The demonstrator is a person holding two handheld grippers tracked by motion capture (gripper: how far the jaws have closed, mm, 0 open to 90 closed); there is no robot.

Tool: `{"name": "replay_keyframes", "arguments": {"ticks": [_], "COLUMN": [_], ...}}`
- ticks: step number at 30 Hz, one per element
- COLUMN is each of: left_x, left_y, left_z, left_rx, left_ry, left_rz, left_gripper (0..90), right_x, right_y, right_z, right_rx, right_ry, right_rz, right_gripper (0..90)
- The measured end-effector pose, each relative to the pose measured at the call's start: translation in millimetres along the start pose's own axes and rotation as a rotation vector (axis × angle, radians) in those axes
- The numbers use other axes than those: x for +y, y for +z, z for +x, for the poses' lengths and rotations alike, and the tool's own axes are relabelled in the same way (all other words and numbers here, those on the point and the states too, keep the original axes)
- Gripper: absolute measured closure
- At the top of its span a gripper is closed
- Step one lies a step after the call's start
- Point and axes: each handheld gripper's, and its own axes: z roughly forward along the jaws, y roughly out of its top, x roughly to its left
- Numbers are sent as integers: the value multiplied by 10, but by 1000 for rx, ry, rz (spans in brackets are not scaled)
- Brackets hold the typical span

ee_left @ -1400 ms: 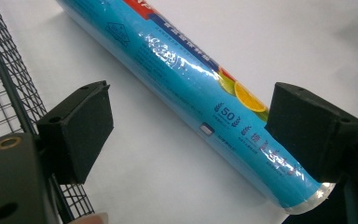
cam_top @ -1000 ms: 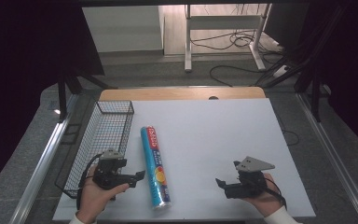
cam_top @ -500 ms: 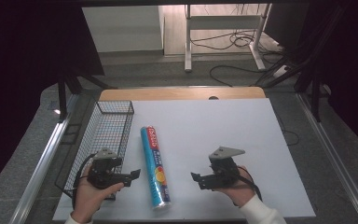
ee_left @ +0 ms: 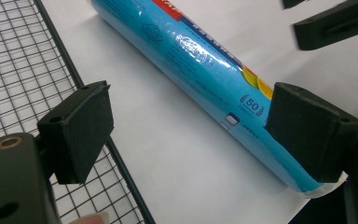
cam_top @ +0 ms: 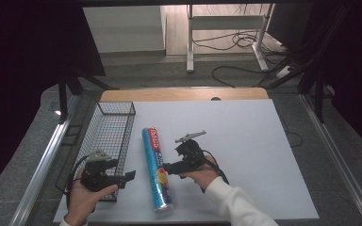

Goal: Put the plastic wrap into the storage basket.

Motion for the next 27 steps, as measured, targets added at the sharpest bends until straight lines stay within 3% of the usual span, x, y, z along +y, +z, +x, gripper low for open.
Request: {"name": "replay_keyframes", "arguments": {"ticks": [9, 12, 15, 23, 27], "left_x": [-15, -16, -21, -33, -35], "left_y": [-14, -18, -28, -23, -18], "left_z": [30, 33, 35, 59, 59], "left_rx": [8, 11, 8, 12, 12], "left_ry": [1, 4, 4, 1, 2], "left_rz": [2, 1, -2, 0, 1], "left_gripper": [149, 149, 149, 149, 149], "right_x": [162, 176, 170, 130, 122], "right_y": [402, 473, 625, 799, 865], "right_z": [169, 218, 270, 328, 321], "right_rx": [15, 5, -39, -64, -52], "right_ry": [36, 41, 50, 58, 95], "right_rz": [83, 99, 138, 180, 220], "right_gripper": [141, 144, 160, 199, 206]}}
